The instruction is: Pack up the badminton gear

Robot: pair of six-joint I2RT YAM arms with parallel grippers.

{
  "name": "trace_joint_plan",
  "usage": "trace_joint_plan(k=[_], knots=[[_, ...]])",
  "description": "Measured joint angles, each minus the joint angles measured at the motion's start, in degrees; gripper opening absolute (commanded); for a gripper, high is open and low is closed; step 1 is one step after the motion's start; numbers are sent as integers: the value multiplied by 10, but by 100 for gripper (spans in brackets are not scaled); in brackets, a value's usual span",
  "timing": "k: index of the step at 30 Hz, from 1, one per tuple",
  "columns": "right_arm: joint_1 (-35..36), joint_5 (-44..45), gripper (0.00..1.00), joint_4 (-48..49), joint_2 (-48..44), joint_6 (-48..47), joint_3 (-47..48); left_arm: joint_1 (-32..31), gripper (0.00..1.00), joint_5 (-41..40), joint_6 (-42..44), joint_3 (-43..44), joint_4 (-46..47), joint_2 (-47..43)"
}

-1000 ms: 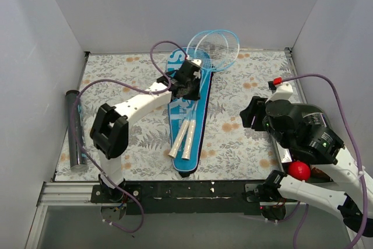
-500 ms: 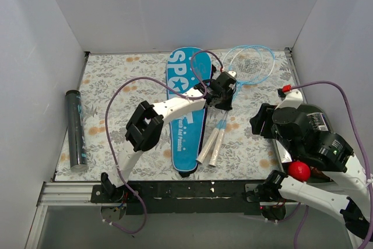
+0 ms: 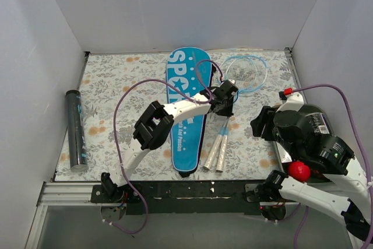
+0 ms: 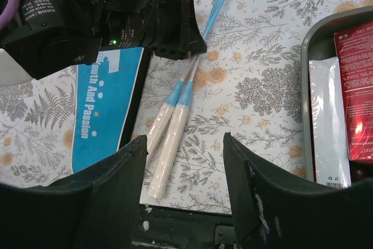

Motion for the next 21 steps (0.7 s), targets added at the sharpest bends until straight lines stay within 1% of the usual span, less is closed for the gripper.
trace_joint_plan(k=[1, 2, 4, 5, 8, 9, 12, 18, 21], knots=[[0, -1, 63, 1, 0, 0, -3, 0, 3, 0, -3, 0, 5, 1], [0, -2, 63, 1, 0, 0, -7, 0, 10, 1, -6, 0, 10, 2], [0, -3, 63, 2, 0, 0, -12, 0, 19, 4, -11, 0, 21, 7], [0, -4, 63, 2, 0, 0, -15, 0, 28, 6, -14, 0, 26, 11], [0, -5, 63, 2, 0, 0, -18, -1, 42, 28, -19, 0, 45, 22], [0, -5, 63, 3, 0, 0, -18, -1, 51, 37, -17, 0, 54, 22], [0, -5, 64, 3, -1, 0, -20, -4, 59, 56, -9, 0, 69, 22], [0, -7, 63, 4, -2, 0, -27, -11, 63, 64, 16, 0, 63, 19], [0, -8, 64, 4, -4, 0, -27, -11, 63, 34, 35, -6, 31, 2]])
